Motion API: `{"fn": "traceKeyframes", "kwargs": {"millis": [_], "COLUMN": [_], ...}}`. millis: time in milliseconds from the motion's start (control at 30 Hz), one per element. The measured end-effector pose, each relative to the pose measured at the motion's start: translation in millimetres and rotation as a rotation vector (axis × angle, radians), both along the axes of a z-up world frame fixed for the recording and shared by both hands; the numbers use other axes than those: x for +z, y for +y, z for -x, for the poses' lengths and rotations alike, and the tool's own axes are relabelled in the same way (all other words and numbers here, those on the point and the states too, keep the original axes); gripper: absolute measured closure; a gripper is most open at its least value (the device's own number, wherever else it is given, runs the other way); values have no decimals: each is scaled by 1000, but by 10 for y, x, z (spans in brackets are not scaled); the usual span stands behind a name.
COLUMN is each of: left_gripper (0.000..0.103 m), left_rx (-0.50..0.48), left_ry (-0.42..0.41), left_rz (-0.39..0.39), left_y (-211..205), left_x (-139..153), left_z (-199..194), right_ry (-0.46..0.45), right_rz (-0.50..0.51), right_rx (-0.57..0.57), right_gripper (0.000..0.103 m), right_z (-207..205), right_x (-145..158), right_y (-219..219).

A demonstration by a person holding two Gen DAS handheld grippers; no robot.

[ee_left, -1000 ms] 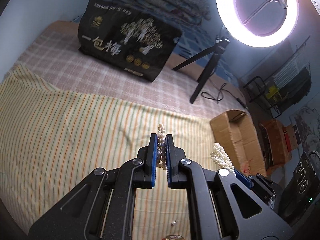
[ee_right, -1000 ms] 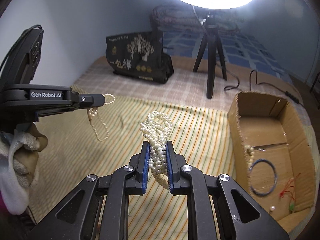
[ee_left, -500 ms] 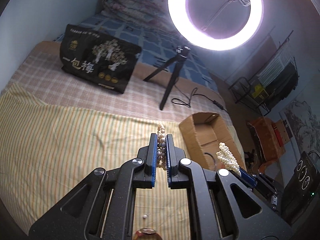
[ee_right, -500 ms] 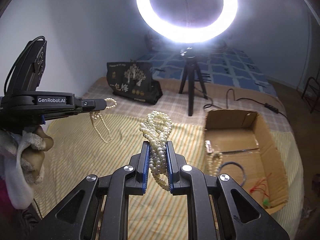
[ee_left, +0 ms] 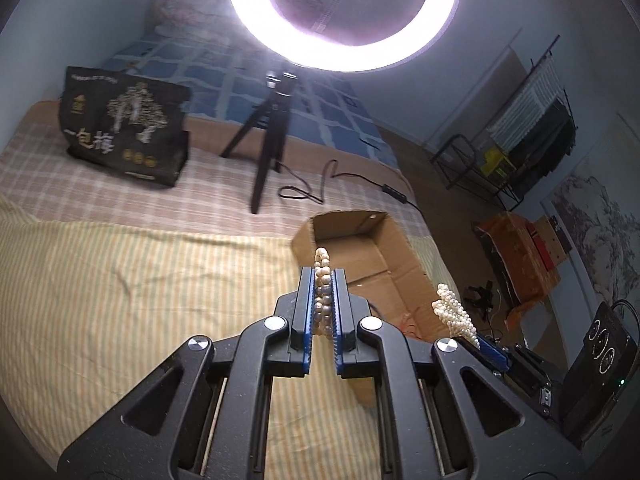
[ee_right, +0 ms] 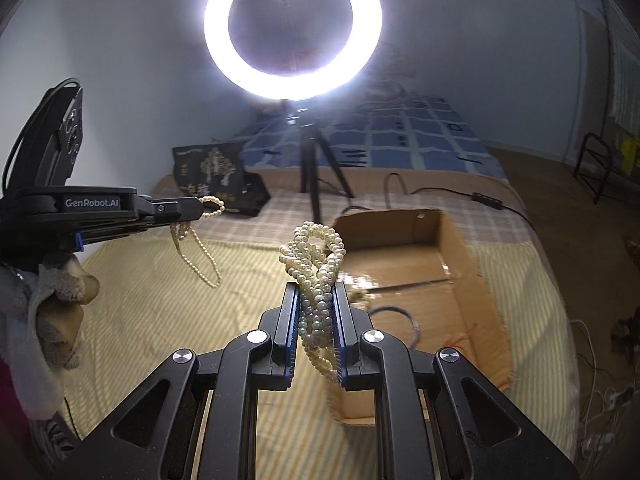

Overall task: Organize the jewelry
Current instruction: 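Carry the braided necklace in the right tool while the left tool carries the strand to the box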

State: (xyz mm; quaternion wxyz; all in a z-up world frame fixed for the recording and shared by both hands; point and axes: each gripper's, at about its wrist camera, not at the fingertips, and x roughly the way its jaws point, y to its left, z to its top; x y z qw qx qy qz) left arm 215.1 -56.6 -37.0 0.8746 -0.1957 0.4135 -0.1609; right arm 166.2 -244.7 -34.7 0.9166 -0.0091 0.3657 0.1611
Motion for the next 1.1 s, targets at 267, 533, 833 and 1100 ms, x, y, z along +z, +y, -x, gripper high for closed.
{"fn": "traceKeyframes", "kwargs": {"millis": [267,533,833,1100], "left_gripper": [98,98,98,98], "left_rx": [-36,-57,-51,-69], "left_ry": [2,1,-2,-2], "left_rz": [14,3,-41,-59], "left_y": [-390,-697,-882,-983], "left_x": [16,10,-73,-149], "left_z": [-103,-254,-448,-575], "right_ry": [2,16,46,73], "right_rz": [-24,-28,-7,11], "right_rx": [-73,-99,-110,-109], "right_gripper": [90,90,90,90], "right_z": [-65,-108,-156,-220], "right_x": [-24,-91,-256,-382], "right_y": [-389,-568,-625,-621]}}
